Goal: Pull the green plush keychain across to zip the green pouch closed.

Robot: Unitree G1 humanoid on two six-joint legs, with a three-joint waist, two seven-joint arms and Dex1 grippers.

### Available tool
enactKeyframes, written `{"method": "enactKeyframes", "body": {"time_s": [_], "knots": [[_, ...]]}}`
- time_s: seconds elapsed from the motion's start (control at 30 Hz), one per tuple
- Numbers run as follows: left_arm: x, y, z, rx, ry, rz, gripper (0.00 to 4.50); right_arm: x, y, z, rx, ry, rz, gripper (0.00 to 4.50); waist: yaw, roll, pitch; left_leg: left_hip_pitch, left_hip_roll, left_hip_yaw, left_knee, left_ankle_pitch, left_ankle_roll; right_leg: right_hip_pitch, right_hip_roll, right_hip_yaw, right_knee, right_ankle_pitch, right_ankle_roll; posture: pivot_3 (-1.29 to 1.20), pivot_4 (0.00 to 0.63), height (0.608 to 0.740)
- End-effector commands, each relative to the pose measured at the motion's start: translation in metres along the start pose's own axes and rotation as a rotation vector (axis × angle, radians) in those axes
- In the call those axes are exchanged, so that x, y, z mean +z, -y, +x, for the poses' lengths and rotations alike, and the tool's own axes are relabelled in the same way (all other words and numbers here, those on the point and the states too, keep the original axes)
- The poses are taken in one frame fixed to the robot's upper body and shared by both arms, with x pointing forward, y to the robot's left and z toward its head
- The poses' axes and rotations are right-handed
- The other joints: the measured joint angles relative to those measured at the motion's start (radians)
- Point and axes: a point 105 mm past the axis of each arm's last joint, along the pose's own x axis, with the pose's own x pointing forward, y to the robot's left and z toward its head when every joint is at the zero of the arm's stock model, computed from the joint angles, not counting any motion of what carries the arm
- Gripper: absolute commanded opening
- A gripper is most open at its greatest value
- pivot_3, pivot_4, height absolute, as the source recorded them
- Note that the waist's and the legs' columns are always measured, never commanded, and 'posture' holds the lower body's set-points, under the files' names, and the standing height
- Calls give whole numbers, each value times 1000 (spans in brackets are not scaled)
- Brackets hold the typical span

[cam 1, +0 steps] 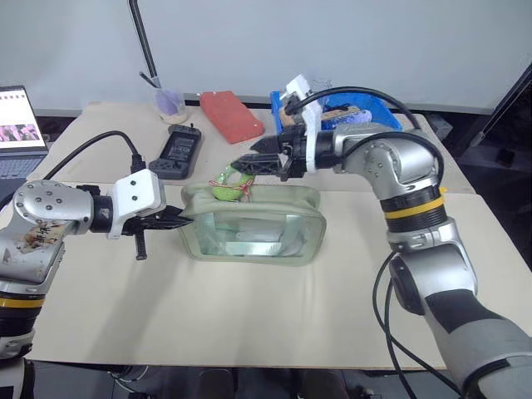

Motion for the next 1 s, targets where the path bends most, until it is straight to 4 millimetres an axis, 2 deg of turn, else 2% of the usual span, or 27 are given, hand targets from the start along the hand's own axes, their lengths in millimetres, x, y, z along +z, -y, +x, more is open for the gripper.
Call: {"method": "enactKeyframes", "body": {"time_s": [0.03,0.1,0.13,0.2,0.53,0.57,0.7,0.8,0.93,1.0], "knots": [[-5,8,4,-37,-27,-12,0,-3,0,2,-18,-8,-25,4453,0,0,0,0,0,0,0,0,0,0,0,0,0,0,0,0,150,740],[-6,8,4,-37,-29,-13,0,-4,-1,2,-15,-9,-24,4453,0,0,0,0,0,0,0,0,0,0,0,0,0,0,0,0,150,740],[-6,8,3,-36,-30,-13,0,-4,-1,1,-13,-6,-21,4215,-1,0,0,0,0,0,0,0,0,0,0,0,0,0,0,0,150,740],[-6,6,3,-32,-32,-9,0,-3,-3,0,-1,0,-24,3642,-2,0,0,0,0,0,0,0,0,0,0,0,0,0,0,0,150,740],[-8,3,8,-32,-29,-1,0,8,-16,-14,56,58,-36,189,0,0,0,0,0,0,0,0,0,0,0,0,0,1,2,0,150,740],[-8,2,8,-32,-30,0,0,9,-17,-17,60,65,-36,48,0,0,0,0,0,0,0,0,0,0,0,0,-1,1,2,0,150,740],[-11,0,7,-23,-37,-6,0,24,-10,-39,-8,138,-72,48,0,0,0,0,0,0,0,0,0,0,0,0,-1,1,2,0,150,740],[-15,-2,6,-4,-44,-18,0,32,-4,-64,-101,175,-139,48,1,0,0,0,0,0,0,0,0,0,0,0,-1,1,2,0,150,740],[-17,-4,4,15,-45,-25,0,32,7,-94,-237,195,-154,48,0,0,0,0,0,0,-1,0,0,0,0,0,-2,-1,-1,0,150,740],[-18,-5,2,20,-49,-25,0,26,12,-108,-300,187,-169,48,-1,0,0,0,0,0,-1,0,0,0,0,0,-2,-1,-1,0,150,740]]}}
